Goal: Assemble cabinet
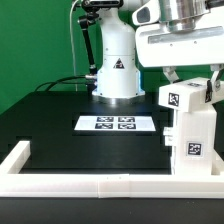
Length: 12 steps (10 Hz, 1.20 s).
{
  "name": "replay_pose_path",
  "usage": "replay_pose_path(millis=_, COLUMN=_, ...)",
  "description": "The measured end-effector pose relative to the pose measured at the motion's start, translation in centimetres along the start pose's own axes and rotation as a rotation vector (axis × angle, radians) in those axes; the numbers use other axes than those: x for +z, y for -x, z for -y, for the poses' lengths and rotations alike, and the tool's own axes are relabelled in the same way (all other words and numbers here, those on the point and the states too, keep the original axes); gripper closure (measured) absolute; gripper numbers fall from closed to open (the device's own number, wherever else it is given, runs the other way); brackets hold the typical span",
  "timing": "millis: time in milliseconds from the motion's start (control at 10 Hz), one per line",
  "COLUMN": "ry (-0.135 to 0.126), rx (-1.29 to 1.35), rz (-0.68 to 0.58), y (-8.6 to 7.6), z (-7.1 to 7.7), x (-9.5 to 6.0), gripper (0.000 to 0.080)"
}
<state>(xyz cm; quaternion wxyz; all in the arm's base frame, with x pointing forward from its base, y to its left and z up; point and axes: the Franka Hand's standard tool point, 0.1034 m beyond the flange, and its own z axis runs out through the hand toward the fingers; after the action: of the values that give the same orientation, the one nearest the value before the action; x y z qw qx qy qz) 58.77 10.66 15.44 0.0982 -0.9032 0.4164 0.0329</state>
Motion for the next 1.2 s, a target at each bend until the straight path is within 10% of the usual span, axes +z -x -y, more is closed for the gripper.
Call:
replay_pose_path(millis=500, ry=-0.002, rx=0.284, rz=0.001, y=0.2, z=0.1, x=0.0, gripper=0.0239)
replay_pose_path(millis=1200, ry=-0.076, rx=0.781, rz=0.000, y=0.9, z=1.2, x=-0.1, gripper=0.0239)
